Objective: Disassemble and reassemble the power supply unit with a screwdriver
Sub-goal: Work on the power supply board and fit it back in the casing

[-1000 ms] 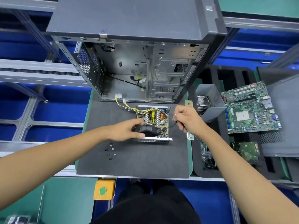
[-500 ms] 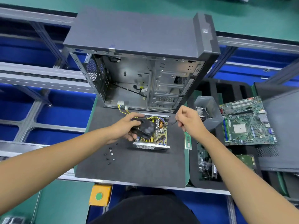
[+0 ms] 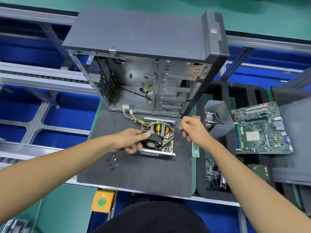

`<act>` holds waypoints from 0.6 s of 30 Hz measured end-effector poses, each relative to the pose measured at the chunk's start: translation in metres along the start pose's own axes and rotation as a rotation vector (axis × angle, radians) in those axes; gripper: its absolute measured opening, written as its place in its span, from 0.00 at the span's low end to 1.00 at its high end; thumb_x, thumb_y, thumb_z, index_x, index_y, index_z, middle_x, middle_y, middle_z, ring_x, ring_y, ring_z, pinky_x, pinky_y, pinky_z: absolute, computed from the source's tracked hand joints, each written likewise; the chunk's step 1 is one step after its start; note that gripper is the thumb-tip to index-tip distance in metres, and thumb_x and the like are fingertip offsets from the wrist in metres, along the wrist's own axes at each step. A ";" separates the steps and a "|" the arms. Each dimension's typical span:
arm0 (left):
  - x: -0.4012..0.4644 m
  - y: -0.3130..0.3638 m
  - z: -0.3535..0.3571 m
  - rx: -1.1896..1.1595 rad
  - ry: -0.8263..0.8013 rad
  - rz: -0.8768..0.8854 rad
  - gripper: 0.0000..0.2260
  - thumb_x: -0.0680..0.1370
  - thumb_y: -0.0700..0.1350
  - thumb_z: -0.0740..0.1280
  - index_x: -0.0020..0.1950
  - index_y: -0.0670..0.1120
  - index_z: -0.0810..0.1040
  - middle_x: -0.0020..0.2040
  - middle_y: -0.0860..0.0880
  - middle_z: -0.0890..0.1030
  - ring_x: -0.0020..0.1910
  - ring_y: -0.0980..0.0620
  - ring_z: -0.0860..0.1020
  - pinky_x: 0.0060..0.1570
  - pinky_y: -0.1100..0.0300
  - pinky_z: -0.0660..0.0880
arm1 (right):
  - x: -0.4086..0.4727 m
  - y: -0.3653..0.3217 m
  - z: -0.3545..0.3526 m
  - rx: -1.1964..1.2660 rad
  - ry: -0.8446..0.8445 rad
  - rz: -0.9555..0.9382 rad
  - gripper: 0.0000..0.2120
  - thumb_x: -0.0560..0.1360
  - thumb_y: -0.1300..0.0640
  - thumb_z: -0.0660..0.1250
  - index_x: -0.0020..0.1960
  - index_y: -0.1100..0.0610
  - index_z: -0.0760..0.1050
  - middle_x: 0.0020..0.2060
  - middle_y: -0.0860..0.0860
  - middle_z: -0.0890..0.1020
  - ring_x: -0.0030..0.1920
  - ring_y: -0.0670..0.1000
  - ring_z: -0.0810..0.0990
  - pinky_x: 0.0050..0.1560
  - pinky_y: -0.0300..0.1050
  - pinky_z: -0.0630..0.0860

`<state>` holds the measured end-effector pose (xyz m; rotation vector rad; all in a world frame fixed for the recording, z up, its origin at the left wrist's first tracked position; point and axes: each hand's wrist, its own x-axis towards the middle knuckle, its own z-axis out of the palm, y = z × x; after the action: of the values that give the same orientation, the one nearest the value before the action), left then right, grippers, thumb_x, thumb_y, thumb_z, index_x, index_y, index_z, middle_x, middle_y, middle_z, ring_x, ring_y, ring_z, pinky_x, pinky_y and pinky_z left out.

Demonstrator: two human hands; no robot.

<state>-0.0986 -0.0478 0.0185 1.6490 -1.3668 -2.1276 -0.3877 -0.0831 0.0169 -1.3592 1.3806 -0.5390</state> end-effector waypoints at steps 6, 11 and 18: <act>0.008 -0.002 0.004 0.408 0.073 0.090 0.12 0.83 0.55 0.65 0.55 0.47 0.78 0.30 0.48 0.77 0.24 0.51 0.71 0.28 0.61 0.68 | 0.000 0.009 0.002 -0.005 -0.077 0.051 0.15 0.81 0.63 0.58 0.37 0.55 0.73 0.27 0.52 0.77 0.22 0.49 0.66 0.25 0.41 0.63; 0.013 0.003 0.009 0.978 0.174 0.130 0.09 0.83 0.58 0.62 0.48 0.55 0.75 0.44 0.55 0.78 0.49 0.51 0.75 0.49 0.53 0.74 | 0.002 0.016 0.007 -0.057 -0.148 0.087 0.09 0.81 0.64 0.61 0.42 0.63 0.73 0.28 0.54 0.79 0.22 0.51 0.68 0.25 0.40 0.64; 0.027 0.004 0.010 1.207 0.201 0.325 0.11 0.83 0.56 0.64 0.47 0.50 0.77 0.50 0.52 0.71 0.54 0.51 0.70 0.47 0.53 0.71 | 0.009 0.021 0.013 -0.049 -0.244 0.103 0.08 0.77 0.64 0.63 0.39 0.57 0.71 0.28 0.54 0.80 0.22 0.51 0.68 0.23 0.38 0.62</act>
<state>-0.1189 -0.0596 0.0020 1.5935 -2.8329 -0.8510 -0.3829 -0.0817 -0.0093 -1.3371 1.2619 -0.2625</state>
